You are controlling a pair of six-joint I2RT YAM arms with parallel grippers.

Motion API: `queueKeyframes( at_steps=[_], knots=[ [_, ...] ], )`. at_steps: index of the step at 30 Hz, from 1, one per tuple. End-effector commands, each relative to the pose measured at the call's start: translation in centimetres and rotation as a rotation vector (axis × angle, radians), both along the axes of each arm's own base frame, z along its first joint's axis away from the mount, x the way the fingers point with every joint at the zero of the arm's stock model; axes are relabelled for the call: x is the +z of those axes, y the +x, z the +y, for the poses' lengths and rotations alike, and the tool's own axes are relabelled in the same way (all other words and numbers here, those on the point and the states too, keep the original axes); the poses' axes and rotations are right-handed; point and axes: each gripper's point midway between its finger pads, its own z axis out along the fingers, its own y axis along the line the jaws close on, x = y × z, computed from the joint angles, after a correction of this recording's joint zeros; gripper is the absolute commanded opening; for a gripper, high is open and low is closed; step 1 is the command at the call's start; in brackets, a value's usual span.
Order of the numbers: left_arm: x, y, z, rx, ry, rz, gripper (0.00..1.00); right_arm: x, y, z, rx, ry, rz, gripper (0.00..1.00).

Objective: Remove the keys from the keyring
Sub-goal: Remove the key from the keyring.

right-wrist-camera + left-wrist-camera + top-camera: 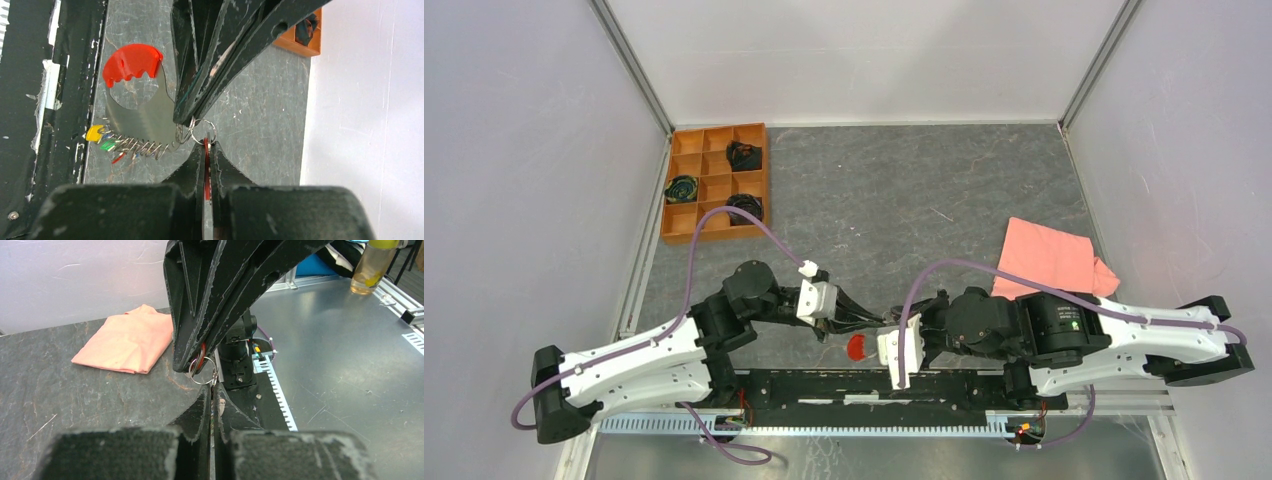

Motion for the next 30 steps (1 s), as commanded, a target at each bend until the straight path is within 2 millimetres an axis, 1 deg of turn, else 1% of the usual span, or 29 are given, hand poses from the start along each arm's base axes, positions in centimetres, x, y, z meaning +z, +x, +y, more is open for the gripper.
queueKeyframes(
  at_steps=[1,8,9,15,19,22,30],
  knots=[
    [2.9,0.0,0.6,0.030,-0.116,0.009,0.02,0.3,0.3,-0.1,-0.042,0.053,0.006,0.01],
    [3.5,0.5,0.8,0.065,-0.162,0.016,0.02,-0.5,0.5,-0.5,-0.064,0.053,0.014,0.00],
    [3.5,0.5,0.8,0.068,-0.169,0.042,0.02,-0.5,0.5,-0.5,-0.064,0.055,0.014,0.01],
    [4.3,0.9,1.0,0.097,-0.222,0.072,0.02,-1.5,0.7,-0.6,-0.075,0.035,0.006,0.01],
    [4.7,1.0,1.2,0.111,-0.248,0.085,0.02,-1.6,0.8,-0.7,-0.080,0.035,-0.001,0.01],
    [4.4,1.2,1.2,0.119,-0.243,0.090,0.02,-1.3,0.9,-0.6,-0.081,0.038,-0.006,0.01],
    [3.2,1.6,1.3,0.146,-0.212,0.087,0.02,0.9,1.0,-0.5,-0.074,0.063,-0.019,0.01]
  ],
)
